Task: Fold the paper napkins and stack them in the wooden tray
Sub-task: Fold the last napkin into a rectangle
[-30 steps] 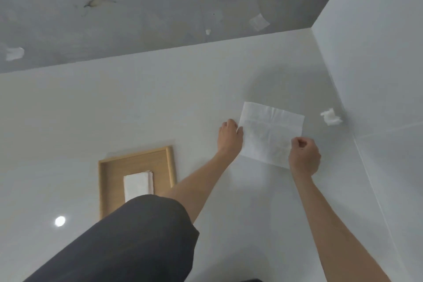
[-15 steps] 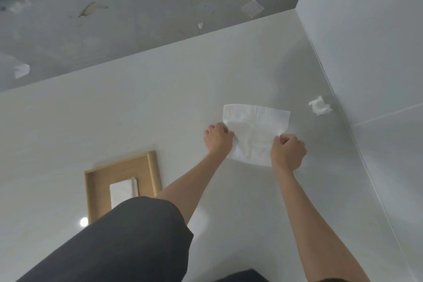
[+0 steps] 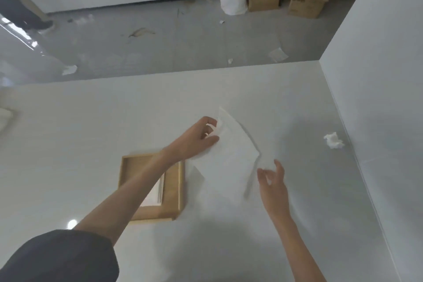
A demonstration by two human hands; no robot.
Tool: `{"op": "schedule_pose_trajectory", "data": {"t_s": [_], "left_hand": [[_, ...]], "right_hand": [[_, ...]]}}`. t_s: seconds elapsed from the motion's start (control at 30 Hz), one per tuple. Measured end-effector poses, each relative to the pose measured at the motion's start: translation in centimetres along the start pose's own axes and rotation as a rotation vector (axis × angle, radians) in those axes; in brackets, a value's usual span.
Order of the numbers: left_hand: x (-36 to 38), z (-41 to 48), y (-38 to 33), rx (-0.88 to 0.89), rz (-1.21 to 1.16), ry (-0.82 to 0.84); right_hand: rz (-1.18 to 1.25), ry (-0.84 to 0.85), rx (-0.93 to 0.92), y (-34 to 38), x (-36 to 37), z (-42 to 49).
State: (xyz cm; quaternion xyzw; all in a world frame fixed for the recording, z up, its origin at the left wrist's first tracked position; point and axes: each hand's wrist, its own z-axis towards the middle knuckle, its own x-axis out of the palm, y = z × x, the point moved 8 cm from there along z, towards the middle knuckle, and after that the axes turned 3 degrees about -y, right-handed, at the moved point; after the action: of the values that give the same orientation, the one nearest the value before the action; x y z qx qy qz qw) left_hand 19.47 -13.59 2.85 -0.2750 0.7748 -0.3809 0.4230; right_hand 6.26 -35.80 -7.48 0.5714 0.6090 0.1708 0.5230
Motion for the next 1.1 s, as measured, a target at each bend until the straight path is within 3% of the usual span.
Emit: {"op": "schedule_pose_trajectory", "data": {"t_s": [0.13,0.3,0.4,0.53,0.67,0.73,0.83,1.0,1.1], "left_hand": [[-7.7,-8.4,-4.2,0.069,-0.005,0.076],[-16.8,-17.4,-6.4,0.090,-0.232,0.003],[-20.9,-21.4,-6.1,0.123,-0.326,-0.015],[-26.8,-24.6,-3.3,0.154,-0.487,-0.177],[-27.9,-26.2,4.3,0.065,-1.028,-0.371],[-23.6,-26.0,7.5,-0.026,-1.224,-0.256],[-19.5,-26.6,8.8,-0.025,-1.395,-0.125],[-22.2,-26.4,7.4,0.057,-0.798,-0.301],[-24.3,-26.1,6.6,0.066,-0.634,-0.352]], "right_hand": [[0.110,0.165,-0.206,9.2,3.3,-1.8],[0.279,0.652,-0.406,24.2,11.2,-10.0],[0.431,0.810,-0.352,28.6,15.5,-14.8],[0.484,0.709,-0.365,31.4,18.5,-17.7],[0.564,0.521,-0.381,33.3,18.8,-19.0],[0.556,0.424,-0.386,33.4,18.0,-18.8],[0.502,0.322,-0.396,32.6,17.1,-18.4],[0.408,0.196,-0.397,30.9,15.5,-17.8],[0.375,0.202,-0.381,30.4,15.0,-17.4]]}}
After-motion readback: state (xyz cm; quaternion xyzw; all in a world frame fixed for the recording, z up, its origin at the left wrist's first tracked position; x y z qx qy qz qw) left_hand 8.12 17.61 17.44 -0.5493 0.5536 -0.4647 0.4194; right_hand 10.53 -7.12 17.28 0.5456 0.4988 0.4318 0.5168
